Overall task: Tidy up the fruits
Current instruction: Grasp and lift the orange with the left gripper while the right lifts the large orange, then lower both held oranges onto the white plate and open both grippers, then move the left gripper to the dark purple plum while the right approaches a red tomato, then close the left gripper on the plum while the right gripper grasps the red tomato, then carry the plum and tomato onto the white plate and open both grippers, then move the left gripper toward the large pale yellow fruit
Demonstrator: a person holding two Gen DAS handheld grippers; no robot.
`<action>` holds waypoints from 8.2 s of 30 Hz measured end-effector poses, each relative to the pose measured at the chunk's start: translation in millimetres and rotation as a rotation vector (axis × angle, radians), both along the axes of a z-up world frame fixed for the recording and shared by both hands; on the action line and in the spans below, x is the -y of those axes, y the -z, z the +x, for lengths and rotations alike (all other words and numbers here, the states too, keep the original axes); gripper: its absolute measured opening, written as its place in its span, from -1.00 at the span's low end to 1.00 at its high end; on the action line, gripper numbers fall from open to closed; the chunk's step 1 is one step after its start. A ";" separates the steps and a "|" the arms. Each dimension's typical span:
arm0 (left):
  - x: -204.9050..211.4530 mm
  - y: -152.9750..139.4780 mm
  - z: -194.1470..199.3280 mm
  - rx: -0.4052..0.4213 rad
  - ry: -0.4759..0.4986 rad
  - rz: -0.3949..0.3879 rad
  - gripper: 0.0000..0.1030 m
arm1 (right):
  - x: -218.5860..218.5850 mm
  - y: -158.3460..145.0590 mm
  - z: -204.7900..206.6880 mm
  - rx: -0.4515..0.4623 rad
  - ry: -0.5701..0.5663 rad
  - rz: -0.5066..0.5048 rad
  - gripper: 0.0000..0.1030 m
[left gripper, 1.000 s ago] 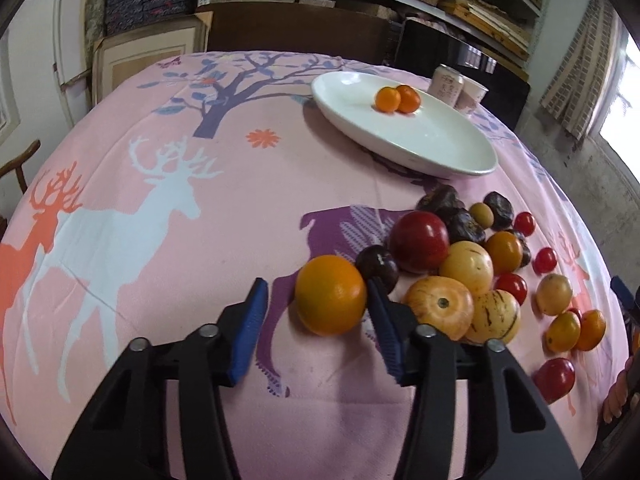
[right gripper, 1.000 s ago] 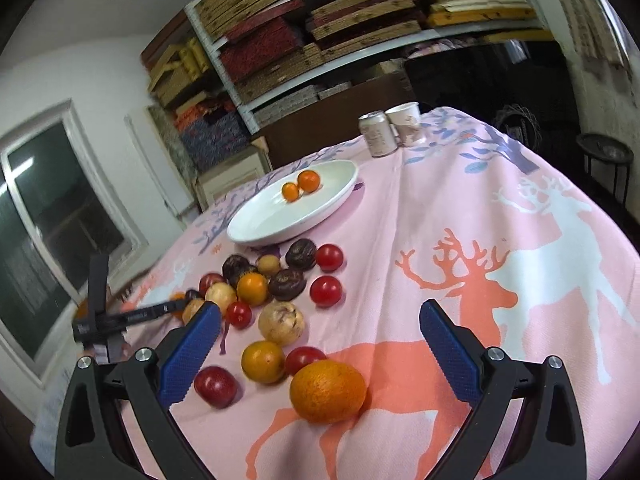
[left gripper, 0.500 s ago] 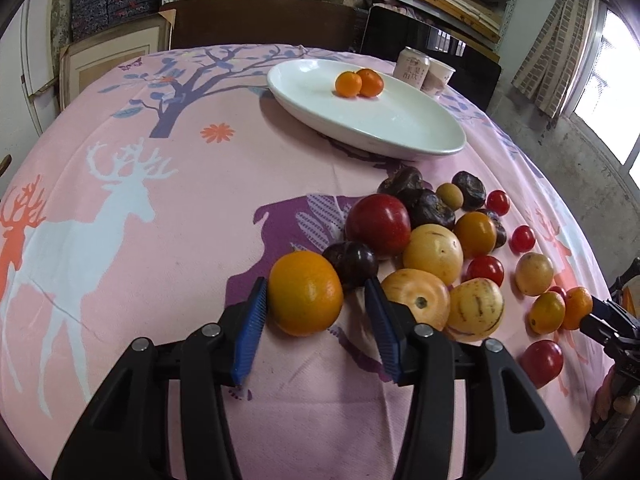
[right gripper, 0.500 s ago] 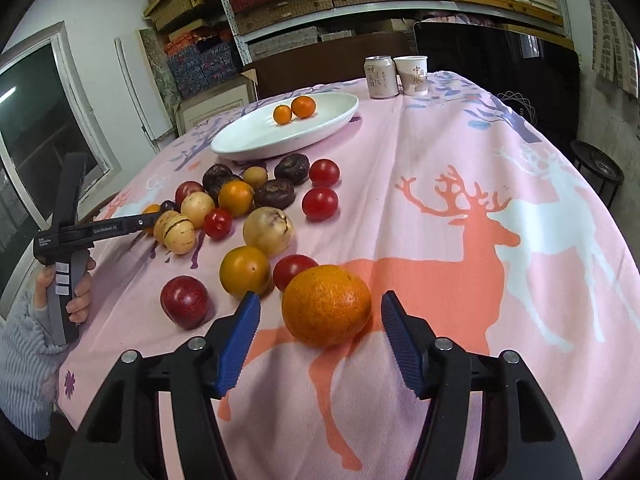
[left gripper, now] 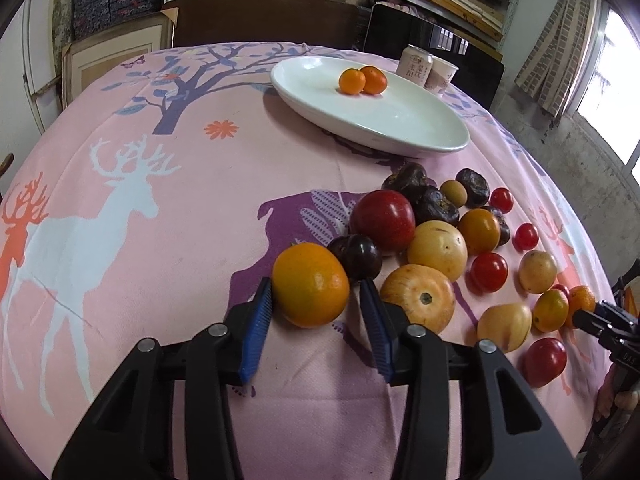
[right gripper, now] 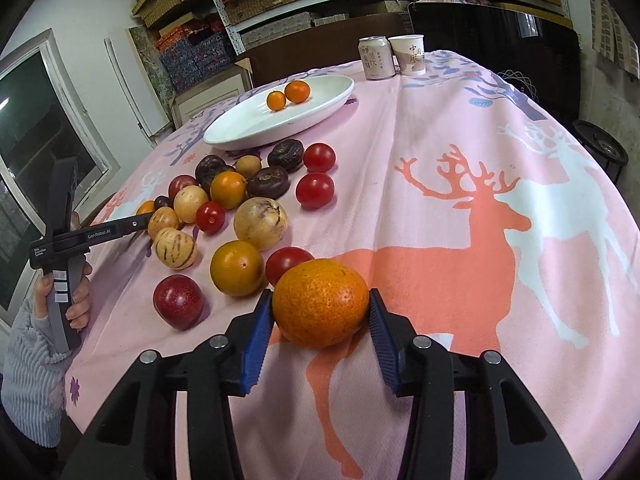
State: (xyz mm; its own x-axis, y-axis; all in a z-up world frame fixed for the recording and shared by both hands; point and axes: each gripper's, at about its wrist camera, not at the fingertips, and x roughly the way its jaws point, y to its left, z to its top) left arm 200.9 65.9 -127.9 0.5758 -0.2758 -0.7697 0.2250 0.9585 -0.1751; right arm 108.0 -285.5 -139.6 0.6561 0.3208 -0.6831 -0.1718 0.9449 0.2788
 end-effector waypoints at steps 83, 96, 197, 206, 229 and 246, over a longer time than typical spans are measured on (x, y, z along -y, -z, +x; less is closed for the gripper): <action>11.0 -10.2 13.6 0.092 -0.143 0.188 0.91 | 31.1 -42.9 79.4 0.237 0.133 0.225 0.93; 10.3 -14.1 2.3 0.128 -0.120 0.203 0.87 | 31.4 -40.1 80.5 0.227 0.128 0.239 0.93; 60.7 -58.1 117.8 0.143 -0.041 0.067 0.45 | -46.9 -95.6 195.3 0.232 -0.032 -0.022 0.38; 19.1 -38.8 22.3 0.115 -0.083 0.047 0.70 | -13.5 -56.0 100.4 0.253 0.052 0.028 0.76; 37.5 -4.9 -19.4 0.051 -0.001 0.108 0.91 | 9.0 -35.8 92.7 0.170 0.120 0.136 0.87; -31.8 -16.0 -16.1 0.078 -0.311 0.091 0.91 | 10.9 -33.4 94.5 0.152 0.116 0.159 0.87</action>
